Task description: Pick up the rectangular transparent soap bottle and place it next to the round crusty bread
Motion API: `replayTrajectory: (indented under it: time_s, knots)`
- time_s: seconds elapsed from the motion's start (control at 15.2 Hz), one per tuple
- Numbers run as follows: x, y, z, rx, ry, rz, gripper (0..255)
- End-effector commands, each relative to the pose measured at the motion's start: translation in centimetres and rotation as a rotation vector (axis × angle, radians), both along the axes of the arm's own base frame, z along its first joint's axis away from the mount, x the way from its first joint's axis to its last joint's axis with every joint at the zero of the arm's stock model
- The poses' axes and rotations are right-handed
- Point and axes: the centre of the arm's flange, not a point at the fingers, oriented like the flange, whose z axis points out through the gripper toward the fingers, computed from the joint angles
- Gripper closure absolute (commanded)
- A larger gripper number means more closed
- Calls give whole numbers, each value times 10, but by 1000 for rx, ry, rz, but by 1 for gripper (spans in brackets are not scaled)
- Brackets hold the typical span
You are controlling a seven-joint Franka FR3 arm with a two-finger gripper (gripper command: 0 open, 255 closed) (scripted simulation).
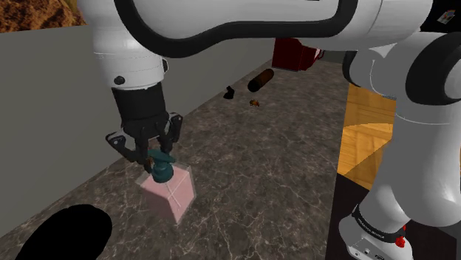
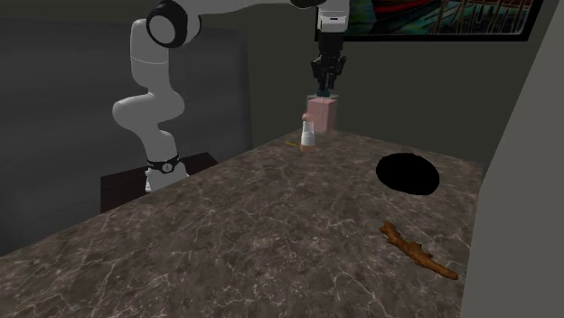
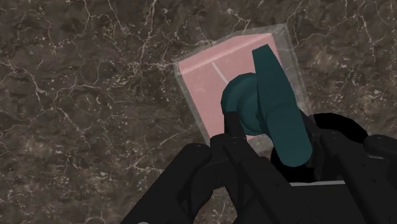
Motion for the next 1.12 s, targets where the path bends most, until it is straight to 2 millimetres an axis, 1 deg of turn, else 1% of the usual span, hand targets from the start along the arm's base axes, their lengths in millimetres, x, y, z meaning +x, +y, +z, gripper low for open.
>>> replayTrajectory:
  time_s: [0.0, 0.2, 0.26, 1.06]
  knots:
    - [4, 24, -9, 0, 0, -2, 255]
    - [5, 62, -22, 0, 0, -2, 255]
    - [5, 80, -28, 0, 0, -2, 255]
    - [5, 80, -91, 0, 0, -2, 255]
